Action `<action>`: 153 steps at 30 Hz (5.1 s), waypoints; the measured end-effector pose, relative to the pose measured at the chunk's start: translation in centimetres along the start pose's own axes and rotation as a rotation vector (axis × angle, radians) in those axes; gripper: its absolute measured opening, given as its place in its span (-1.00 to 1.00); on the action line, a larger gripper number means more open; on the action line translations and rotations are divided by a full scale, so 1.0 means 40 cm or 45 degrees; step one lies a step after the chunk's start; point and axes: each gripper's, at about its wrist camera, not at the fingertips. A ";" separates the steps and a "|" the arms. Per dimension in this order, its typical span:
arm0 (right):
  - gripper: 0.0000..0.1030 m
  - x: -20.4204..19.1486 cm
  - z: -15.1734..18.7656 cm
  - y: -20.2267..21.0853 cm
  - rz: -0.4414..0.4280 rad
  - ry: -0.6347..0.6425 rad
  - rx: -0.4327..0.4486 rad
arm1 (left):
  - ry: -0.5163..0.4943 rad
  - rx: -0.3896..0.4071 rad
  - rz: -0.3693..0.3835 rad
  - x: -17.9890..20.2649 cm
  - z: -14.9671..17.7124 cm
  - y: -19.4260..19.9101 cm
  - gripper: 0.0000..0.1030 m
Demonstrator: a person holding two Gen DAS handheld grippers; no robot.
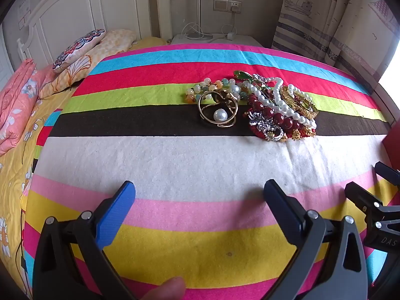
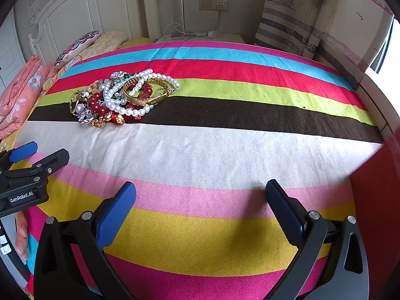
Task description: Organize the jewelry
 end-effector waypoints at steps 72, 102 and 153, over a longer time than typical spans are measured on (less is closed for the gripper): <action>0.37 -0.076 -0.098 0.037 -0.233 0.272 0.239 | 0.296 0.156 0.229 -0.133 0.012 0.061 0.96; -0.88 -0.133 -0.147 -0.029 -0.420 0.646 0.071 | 0.561 0.272 0.163 -0.217 0.023 0.094 0.96; -0.88 0.170 0.042 0.202 -0.478 -0.234 0.677 | -0.309 0.047 0.237 0.382 -0.056 0.011 -0.87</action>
Point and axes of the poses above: each gripper's, at about its wrist camera, not at the fingertips, and y roughly against the way its jaws point, x to its right, z to its underside, and after that the axes turned 8 degrees about -z, right-handed
